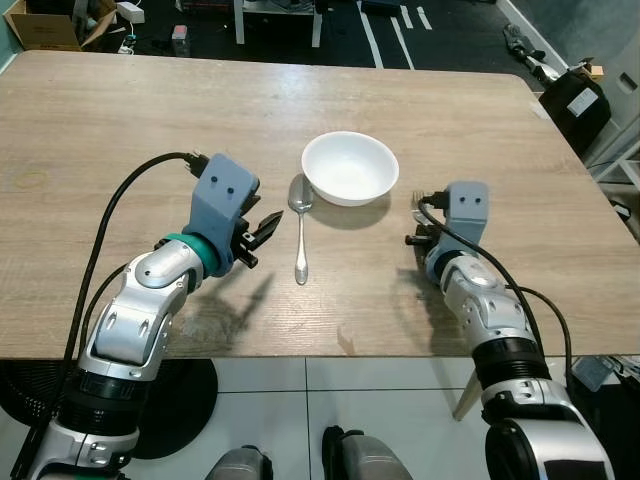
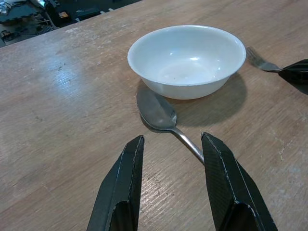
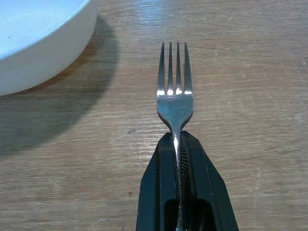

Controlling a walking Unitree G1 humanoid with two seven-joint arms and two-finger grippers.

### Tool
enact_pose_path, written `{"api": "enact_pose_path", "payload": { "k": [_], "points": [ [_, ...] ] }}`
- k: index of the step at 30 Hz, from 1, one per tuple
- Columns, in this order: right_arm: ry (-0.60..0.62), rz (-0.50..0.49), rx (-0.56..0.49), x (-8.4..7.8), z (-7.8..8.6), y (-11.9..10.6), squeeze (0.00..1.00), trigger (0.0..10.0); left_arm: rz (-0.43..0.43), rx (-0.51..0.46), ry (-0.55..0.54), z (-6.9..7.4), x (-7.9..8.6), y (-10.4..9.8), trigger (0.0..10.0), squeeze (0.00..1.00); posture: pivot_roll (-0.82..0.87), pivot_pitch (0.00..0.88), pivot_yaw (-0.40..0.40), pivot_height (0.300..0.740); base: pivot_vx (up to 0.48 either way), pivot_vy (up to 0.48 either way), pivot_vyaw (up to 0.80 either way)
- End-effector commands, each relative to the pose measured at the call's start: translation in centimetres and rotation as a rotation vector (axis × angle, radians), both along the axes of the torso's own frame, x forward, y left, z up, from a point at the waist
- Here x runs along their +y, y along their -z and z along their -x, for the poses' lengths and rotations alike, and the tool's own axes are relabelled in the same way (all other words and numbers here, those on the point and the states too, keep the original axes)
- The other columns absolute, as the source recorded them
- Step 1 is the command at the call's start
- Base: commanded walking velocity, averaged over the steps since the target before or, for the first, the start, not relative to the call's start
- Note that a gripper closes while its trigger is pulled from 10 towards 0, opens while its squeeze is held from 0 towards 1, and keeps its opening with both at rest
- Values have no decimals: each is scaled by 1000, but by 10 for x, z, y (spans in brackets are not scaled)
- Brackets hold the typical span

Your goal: Setting the table

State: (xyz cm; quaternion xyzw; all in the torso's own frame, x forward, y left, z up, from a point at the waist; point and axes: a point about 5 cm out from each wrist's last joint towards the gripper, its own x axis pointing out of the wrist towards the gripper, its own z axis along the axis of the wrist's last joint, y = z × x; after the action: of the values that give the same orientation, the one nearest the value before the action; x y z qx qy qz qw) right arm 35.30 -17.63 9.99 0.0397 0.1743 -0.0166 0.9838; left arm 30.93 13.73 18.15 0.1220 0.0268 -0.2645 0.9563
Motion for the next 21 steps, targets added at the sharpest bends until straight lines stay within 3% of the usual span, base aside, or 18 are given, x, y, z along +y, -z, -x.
{"api": "enact_pose_path", "payload": {
  "k": [1,13,21],
  "points": [
    [34,-20,142,-7,14,31,0,0,-1,8,-5,2,-1,2,10000,0,20,53,-25,740,0,0,0],
    [90,-46,94,-19,17,25,0,0,15,2,1,-4,-6,1,10000,0,-11,42,-15,740,0,0,0],
    [134,-74,-53,-32,18,-5,0,0,26,-7,-3,-8,-11,1,10000,0,-21,23,-19,740,0,0,0]
  ]
}}
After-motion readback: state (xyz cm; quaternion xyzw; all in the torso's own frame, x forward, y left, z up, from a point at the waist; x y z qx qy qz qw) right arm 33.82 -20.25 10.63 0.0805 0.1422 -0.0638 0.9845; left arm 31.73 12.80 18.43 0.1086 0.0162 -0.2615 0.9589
